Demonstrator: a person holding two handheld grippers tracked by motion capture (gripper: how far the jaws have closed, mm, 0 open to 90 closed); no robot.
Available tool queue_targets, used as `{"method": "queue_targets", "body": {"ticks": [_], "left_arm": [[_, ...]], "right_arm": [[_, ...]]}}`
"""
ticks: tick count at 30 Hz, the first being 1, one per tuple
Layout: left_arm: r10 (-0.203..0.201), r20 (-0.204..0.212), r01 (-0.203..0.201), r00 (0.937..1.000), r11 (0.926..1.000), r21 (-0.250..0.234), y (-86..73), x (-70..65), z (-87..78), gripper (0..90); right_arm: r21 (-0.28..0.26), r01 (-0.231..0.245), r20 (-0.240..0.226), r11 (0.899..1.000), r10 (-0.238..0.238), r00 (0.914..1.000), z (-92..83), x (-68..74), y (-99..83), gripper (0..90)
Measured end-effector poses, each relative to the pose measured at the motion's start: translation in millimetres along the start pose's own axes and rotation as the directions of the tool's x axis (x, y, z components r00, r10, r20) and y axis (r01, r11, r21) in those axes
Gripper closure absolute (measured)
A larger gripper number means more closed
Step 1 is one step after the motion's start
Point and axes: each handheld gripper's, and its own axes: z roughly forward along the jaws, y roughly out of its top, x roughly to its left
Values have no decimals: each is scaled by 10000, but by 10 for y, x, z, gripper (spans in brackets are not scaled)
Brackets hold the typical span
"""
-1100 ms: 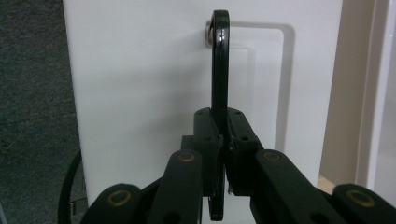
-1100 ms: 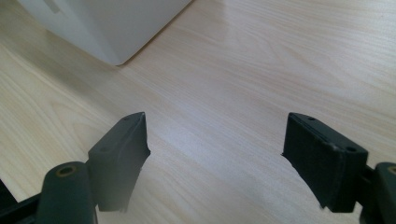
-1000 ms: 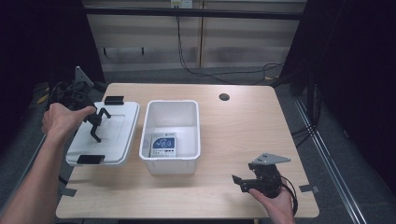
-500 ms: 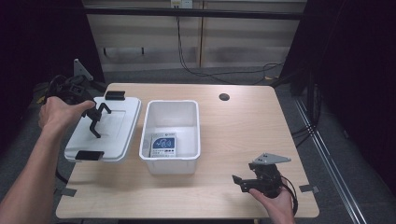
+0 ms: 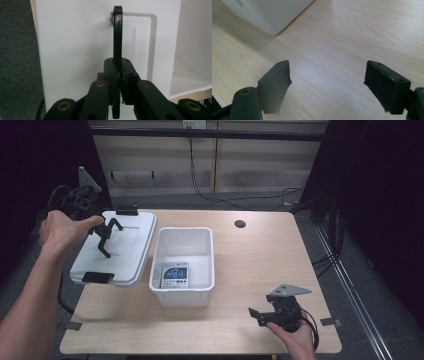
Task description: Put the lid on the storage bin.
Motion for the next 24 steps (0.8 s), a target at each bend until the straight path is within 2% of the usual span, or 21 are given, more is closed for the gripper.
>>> {"method": "queue_targets", "body": {"ticks": [8, 11, 14, 19, 24], "left_arm": [[-128, -89, 128, 9999, 9999, -51, 25, -168, -18, 851], [-8, -142, 7, 9999, 10000, -53, 37, -259, 32, 851], [-54, -93, 54, 9999, 10000, 37, 54, -321, 84, 851], [-189, -32, 189, 9998, 9998, 84, 71, -424, 131, 851], [-468, -210, 471, 9987, 9988, 133, 80, -522, 145, 851]], "right_arm": [[-21, 21, -3, 10000, -21, 10000, 8, -4, 3, 202], [-24, 52, -15, 10000, -52, 10000, 7, 2, 1, 202], [-14, 46, -18, 10000, -46, 10000, 7, 3, 1, 202], [17, 61, -29, 10000, -61, 10000, 6, 3, 1, 202], [18, 78, -13, 10000, -78, 10000, 5, 5, 1, 202]]}}
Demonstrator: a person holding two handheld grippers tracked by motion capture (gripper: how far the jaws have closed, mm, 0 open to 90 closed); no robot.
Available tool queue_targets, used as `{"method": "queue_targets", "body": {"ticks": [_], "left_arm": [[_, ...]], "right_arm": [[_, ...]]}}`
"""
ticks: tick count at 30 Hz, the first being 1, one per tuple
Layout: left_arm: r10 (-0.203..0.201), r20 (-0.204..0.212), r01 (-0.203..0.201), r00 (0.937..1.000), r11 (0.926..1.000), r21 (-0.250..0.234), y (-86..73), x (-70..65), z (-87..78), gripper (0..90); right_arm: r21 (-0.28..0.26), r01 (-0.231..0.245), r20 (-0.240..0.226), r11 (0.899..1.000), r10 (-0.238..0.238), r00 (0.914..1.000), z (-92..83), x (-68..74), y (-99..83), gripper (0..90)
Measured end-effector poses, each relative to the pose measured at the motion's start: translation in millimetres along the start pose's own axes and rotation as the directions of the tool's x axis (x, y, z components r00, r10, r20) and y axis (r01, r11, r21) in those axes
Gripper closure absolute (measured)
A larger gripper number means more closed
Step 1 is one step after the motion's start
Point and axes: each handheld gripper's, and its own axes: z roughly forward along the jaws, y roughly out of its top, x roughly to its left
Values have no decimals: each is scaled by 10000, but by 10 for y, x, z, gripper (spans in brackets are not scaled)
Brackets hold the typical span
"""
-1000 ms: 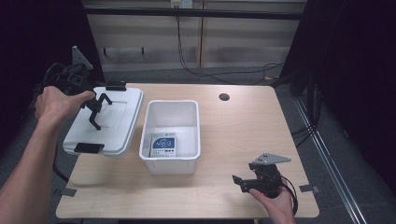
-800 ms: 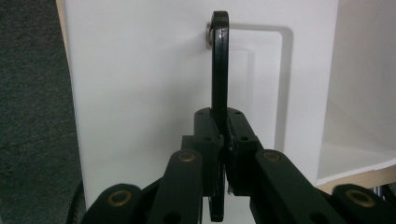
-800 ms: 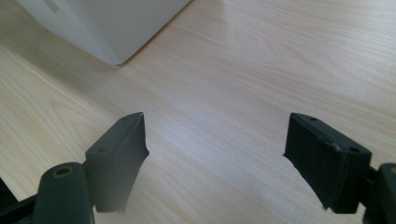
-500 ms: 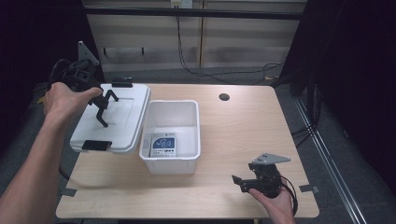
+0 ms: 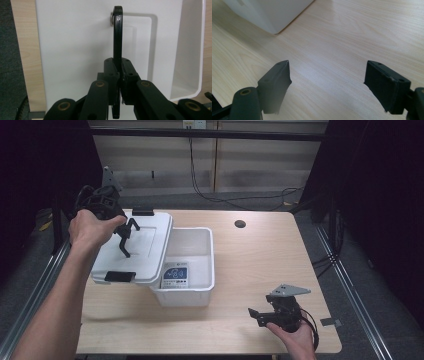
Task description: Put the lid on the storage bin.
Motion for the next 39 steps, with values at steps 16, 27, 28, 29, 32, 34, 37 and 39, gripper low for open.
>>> {"method": "queue_targets", "body": {"ticks": [16, 27, 28, 29, 32, 34, 37, 39], "left_arm": [[-346, -319, 345, 9989, 9994, -52, 20, -354, 43, 852], [-314, -179, 308, 9993, 9990, -314, 29, -670, 33, 852], [-327, -174, 322, 9993, 9990, -304, 30, -685, 50, 851], [-303, -8, 303, 9995, 9992, -257, 39, -713, 82, 852], [-548, 104, 552, 9984, 9979, -350, 43, -747, 108, 851], [-527, 160, 531, 9985, 9981, -318, 45, -767, 146, 851], [-705, 150, 709, 9974, 9972, -252, 39, -805, 207, 851], [-690, 254, 696, 9973, 9973, -251, 41, -830, 228, 851]], "right_arm": [[12, 1, -14, 10000, -1, 10000, -4, -3, 0, 202], [6, 86, -87, 10000, -86, 9999, -16, 2, -6, 202], [5, 79, -89, 10000, -79, 9999, -16, 1, -6, 203], [7, 67, -92, 10000, -67, 9999, -15, 0, -6, 202], [14, 59, -76, 10000, -59, 10000, -11, -4, -3, 202], [7, 65, -81, 10000, -64, 9999, -11, -4, -3, 202], [8, 85, -93, 10000, -85, 9999, -14, -1, -4, 203], [3, 99, -91, 10000, -99, 9999, -16, 0, -5, 203]]}}
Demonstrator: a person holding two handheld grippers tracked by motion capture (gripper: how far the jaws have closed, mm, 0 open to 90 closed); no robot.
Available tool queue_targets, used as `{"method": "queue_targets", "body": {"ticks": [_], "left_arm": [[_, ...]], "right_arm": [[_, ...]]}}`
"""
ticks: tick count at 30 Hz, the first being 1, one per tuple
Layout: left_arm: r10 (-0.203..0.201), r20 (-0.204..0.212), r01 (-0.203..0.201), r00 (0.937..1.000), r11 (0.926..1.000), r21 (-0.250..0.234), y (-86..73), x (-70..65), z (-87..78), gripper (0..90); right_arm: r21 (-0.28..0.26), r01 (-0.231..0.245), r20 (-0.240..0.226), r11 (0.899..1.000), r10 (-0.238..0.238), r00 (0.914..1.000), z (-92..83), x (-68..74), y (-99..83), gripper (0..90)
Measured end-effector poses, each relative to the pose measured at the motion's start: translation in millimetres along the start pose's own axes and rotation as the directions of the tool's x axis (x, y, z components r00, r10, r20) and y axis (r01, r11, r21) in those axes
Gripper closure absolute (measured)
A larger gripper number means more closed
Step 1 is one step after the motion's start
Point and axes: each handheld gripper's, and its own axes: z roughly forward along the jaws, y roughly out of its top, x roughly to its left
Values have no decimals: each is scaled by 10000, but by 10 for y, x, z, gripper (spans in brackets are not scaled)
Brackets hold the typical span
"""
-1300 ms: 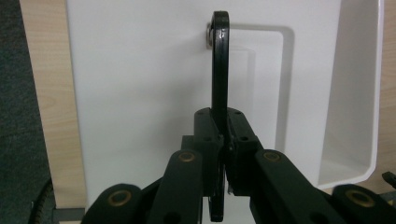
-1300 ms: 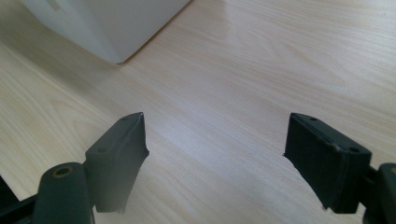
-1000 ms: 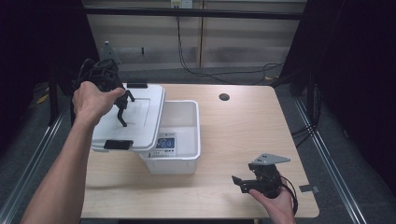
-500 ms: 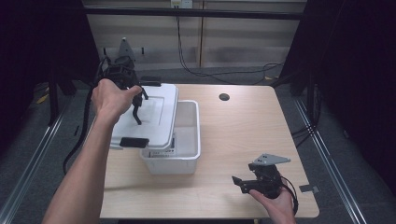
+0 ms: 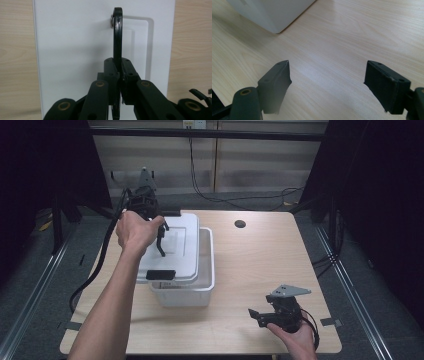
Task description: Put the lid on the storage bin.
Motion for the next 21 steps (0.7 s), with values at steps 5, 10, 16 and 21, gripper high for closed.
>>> {"method": "queue_targets", "body": {"ticks": [5, 10, 16, 21], "left_arm": [[-116, 156, 116, 9998, 9999, -13, 3, -41, 27, 851], [-30, 227, 30, 9997, 10000, 0, 2, -82, 81, 850], [11, 523, -21, 9986, 9998, 187, -5, -166, 171, 850], [-16, 485, 11, 9988, 10000, 92, -21, -209, 212, 850]], "right_arm": [[0, 48, -25, 10000, -48, 10000, 2, 4, 1, 203], [7, 82, -14, 10000, -82, 10000, 4, 6, 2, 203], [1, 91, -2, 10000, -91, 10000, 3, 7, 1, 203], [-7, 102, -5, 9999, -102, 9999, 1, 6, 1, 203]]}}
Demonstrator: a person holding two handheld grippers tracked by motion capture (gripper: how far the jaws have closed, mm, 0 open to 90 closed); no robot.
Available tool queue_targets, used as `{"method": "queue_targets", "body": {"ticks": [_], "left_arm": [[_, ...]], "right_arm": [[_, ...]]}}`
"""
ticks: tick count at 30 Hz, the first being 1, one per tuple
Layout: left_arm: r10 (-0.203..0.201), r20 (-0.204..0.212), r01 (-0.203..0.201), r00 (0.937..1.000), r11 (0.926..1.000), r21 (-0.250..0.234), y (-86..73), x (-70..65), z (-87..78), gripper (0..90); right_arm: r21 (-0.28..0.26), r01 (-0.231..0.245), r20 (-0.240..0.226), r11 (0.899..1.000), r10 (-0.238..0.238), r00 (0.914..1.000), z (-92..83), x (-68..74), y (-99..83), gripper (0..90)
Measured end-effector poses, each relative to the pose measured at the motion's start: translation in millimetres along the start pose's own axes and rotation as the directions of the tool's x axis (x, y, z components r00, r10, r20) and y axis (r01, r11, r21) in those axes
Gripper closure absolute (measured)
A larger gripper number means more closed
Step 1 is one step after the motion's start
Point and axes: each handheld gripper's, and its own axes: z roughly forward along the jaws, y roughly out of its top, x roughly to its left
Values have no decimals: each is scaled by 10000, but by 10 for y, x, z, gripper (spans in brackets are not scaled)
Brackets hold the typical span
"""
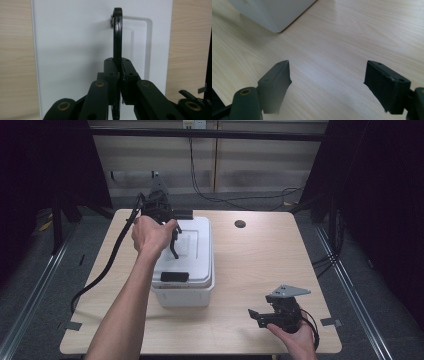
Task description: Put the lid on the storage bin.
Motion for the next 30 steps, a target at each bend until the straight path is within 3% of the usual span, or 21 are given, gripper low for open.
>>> {"method": "queue_targets", "body": {"ticks": [10, 14, 16, 20, 21, 26, 30], "left_arm": [[-62, -75, 62, 10000, 10000, 22, -31, -14, 105, 849], [-306, -5, 306, 9995, 9995, -45, -42, -14, 149, 842], [-89, -25, 89, 10000, 9999, 114, -37, -15, 168, 840], [-295, 97, 295, 9995, 9996, 49, -33, -14, 197, 840], [-127, 90, 125, 9999, 9998, 178, -31, -11, 191, 841], [-283, 75, 282, 9996, 9995, 127, -42, -26, 215, 840], [-151, -142, 152, 9998, 9999, 65, -61, -59, 266, 838]], "right_arm": [[49, 9, 22, 10000, -9, 10000, 2, 8, 1, 202], [50, 21, 28, 10000, -21, 10000, 3, 9, 1, 203], [39, 20, 13, 10000, -20, 10000, 2, 9, 1, 202], [40, 6, 9, 10000, -6, 10000, -2, 10, 0, 203], [52, 39, 9, 10000, -39, 10000, -1, 10, -1, 202], [68, 37, 31, 10000, -37, 10000, 2, 11, 0, 203], [52, 32, 27, 10000, -32, 10000, 1, 9, 1, 203]]}}
